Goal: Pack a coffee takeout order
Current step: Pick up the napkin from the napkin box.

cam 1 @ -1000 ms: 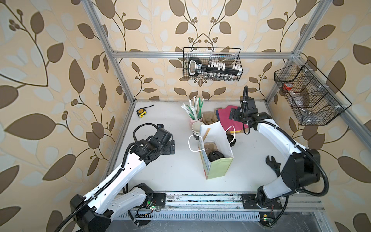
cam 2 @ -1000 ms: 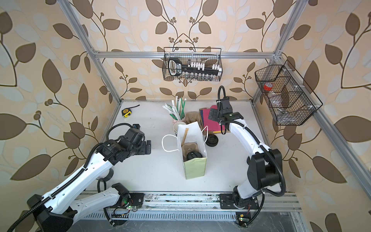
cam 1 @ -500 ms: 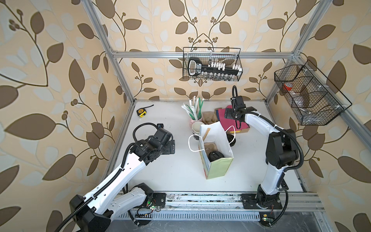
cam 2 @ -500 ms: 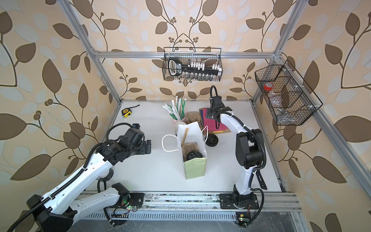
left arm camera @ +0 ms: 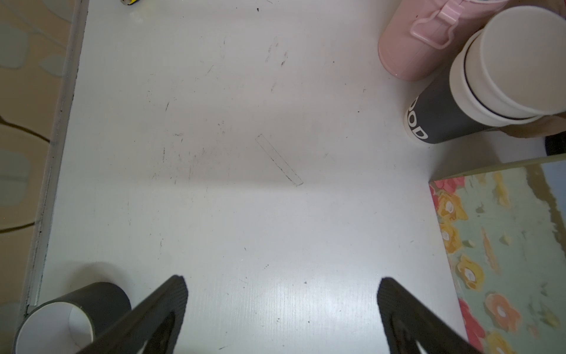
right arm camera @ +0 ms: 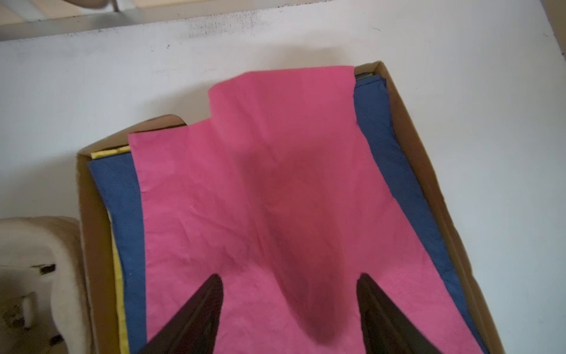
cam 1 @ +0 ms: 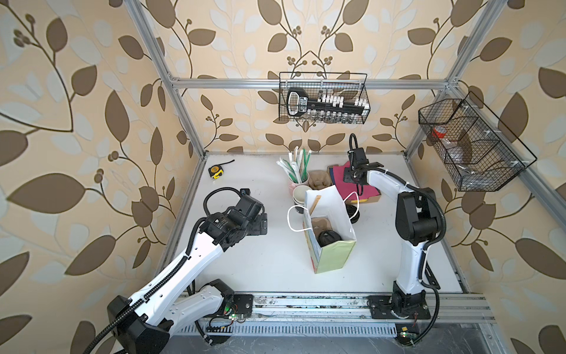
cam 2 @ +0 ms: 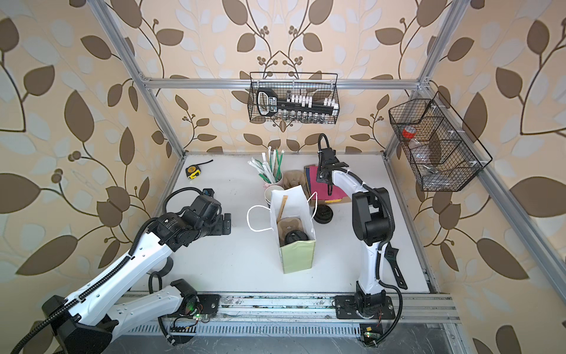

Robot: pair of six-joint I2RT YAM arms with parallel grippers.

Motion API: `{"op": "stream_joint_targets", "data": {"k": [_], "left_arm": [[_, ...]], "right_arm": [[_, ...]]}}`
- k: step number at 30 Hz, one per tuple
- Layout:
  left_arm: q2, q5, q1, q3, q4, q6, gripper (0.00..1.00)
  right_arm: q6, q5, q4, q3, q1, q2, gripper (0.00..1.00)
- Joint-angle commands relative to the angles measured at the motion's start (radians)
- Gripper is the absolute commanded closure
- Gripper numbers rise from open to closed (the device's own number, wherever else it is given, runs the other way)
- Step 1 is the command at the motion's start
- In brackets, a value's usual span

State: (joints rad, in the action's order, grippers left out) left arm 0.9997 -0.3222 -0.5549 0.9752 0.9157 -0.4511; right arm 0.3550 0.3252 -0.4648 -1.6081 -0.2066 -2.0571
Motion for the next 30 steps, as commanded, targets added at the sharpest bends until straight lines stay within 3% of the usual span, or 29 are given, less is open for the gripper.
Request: {"op": "stream_joint_targets", "data": {"k": [1,4,6,14,16,30], "left_arm": [[0.003,-0.018,0.009,-0.006,-0.003,-0.003,0.01],[0.007,-0.017,0.008,-0.006,-0.003,-0.003,0.01],[0.007,-0.017,0.008,-0.006,-0.003,-0.003,0.01],[0.011,-0.018,0.008,-0.006,-0.003,-0.001,0.01],[0.011,-0.018,0.009,-0.006,-0.003,-0.001,0.01],[0.014,-0.02,0.012,-0.004,-0.003,-0.001,0.01]], "right_arm": [[-0.018,0.025,0.017,-0.028,0.006,-0.029,0.35],[-0.018,0.024,0.016,-0.032,0.016,-0.044,0.39],[-0.015,0.018,0.02,-0.029,0.021,-0.049,0.47],[-0.007,0.017,0.022,-0.025,0.028,-0.059,0.52],[-0.008,0.018,0.032,-0.014,0.03,-0.055,0.59],[0.02,0.007,0.046,0.008,0.039,-0.048,0.75]]}}
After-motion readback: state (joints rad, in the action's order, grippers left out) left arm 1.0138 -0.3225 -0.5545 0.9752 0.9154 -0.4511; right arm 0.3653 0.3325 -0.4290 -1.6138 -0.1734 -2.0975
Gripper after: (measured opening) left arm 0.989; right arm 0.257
